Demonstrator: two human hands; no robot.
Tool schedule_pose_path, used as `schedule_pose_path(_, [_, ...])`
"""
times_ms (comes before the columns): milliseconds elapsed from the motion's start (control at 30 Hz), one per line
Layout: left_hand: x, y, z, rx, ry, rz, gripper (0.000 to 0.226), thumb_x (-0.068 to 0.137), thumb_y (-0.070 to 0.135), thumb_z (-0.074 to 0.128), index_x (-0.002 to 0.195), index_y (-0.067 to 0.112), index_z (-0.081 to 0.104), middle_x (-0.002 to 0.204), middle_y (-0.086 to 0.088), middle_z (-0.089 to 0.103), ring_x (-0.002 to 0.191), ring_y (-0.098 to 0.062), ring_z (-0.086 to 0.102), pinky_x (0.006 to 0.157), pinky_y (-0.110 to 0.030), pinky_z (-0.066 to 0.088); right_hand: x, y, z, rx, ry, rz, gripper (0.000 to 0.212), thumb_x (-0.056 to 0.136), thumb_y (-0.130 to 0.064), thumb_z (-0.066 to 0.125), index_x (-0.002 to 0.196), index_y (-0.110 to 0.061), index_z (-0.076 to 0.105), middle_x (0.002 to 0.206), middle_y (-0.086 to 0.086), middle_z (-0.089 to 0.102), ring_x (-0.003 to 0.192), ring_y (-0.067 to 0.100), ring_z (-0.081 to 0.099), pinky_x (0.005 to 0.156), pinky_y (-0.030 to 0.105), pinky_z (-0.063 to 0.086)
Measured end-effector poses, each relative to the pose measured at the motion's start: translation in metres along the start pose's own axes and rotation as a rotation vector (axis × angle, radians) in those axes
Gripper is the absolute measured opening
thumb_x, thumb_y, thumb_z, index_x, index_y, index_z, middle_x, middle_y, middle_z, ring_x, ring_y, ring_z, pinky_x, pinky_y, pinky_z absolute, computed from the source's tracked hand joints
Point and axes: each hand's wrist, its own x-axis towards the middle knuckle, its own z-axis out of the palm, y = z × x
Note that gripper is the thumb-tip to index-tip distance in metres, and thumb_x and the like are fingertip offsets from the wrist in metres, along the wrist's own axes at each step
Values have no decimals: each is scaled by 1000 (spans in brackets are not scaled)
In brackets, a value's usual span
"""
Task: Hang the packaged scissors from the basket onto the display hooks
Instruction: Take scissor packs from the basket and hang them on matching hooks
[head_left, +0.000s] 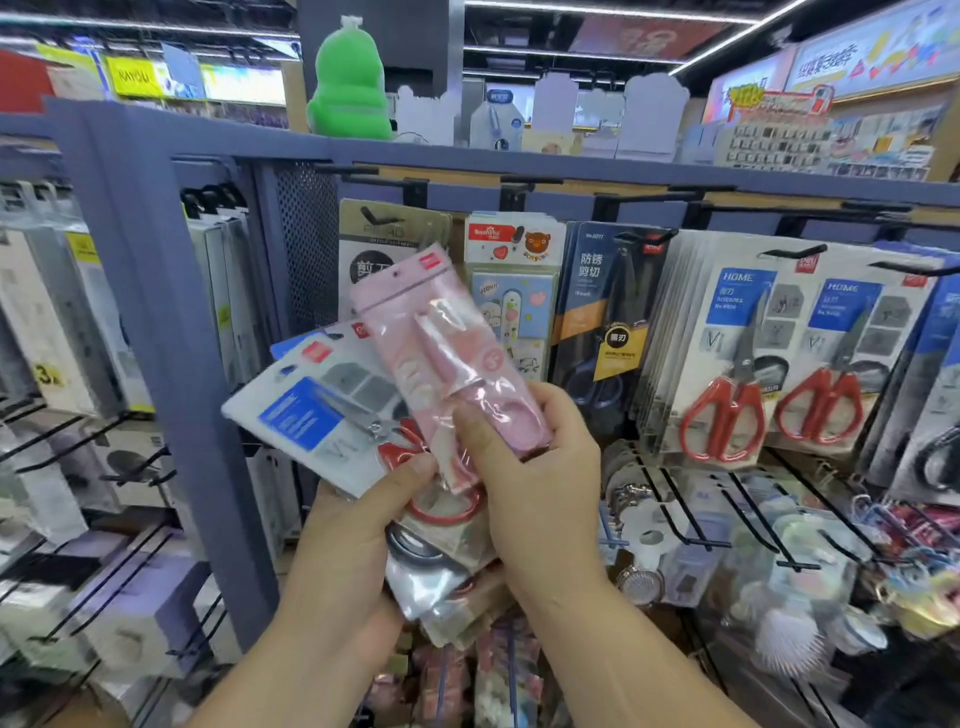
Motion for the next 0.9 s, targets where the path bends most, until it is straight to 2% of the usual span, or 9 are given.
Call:
schedule_pose_path(167, [-2,-4,-1,-2,76,44,41,67,6,70,107,16,74,93,-13,82,73,-27,80,51,-41,62,-3,6,1,63,20,54,6,93,-30,74,91,-24,74,85,5,75,79,25,71,72,41,58])
schedule_pose_path(267, [-6,-5,0,24,68,92,41,68,3,68,106,18,74,94,-9,82,75,-24,80,51,-37,61,-2,5,-9,59,-4,76,7,95,-15,75,91,-21,76,87,6,77,80,23,72,72,38,59])
schedule_pose_path(333, [-6,-5,-3,60,54,106,42,68,3,69,107,19,74,98,-10,82,80,-25,81,58,-38,63,0,0,-19,44,-29,103,10,92,-9,76,96,-18,77,89,5,79,82,21,74,72,34,61])
schedule_pose_path(400, [-4,-3,-8,118,53,112,41,66,4,71,102,22,77,100,-12,82,83,-27,80,64,-40,63,4,-5,-32,24,-119,194,26,89,-4,76,111,-16,72,93,5,80,84,21,77,71,33,60])
schedule_pose_path(500, [0,1,-16,207,33,103,34,64,3,73,85,28,83,95,-13,81,77,-28,79,68,-46,65,14,-12,-50,-82,-340,344,60,87,3,75,135,-27,54,95,5,80,86,21,77,70,31,60])
schedule_pose_path(567, [1,4,-18,252,9,77,37,63,2,75,93,23,82,98,-17,81,80,-32,79,79,-51,63,21,-14,-55,-111,-382,367,69,86,0,77,141,-29,48,99,7,80,91,24,78,75,35,61])
schedule_pose_path(700, [0,4,-18,290,-58,7,50,64,2,74,113,12,74,101,-21,80,79,-34,79,67,-45,63,33,-16,-50,-49,-322,354,50,90,-7,77,135,-21,59,98,17,79,83,28,77,78,44,63])
schedule_pose_path(800, [-2,2,-15,258,-86,-53,49,66,1,72,114,9,73,96,-21,80,71,-31,78,54,-38,62,38,-17,-46,-103,-365,308,32,94,2,68,120,-17,70,99,23,77,74,23,75,64,30,61])
schedule_pose_path(900, [-3,1,-15,223,-77,-96,49,66,1,72,115,5,72,92,-21,79,66,-30,77,51,-36,61,44,-13,-44,-133,-372,309,28,94,3,60,110,-16,73,101,12,80,85,24,75,79,39,61])
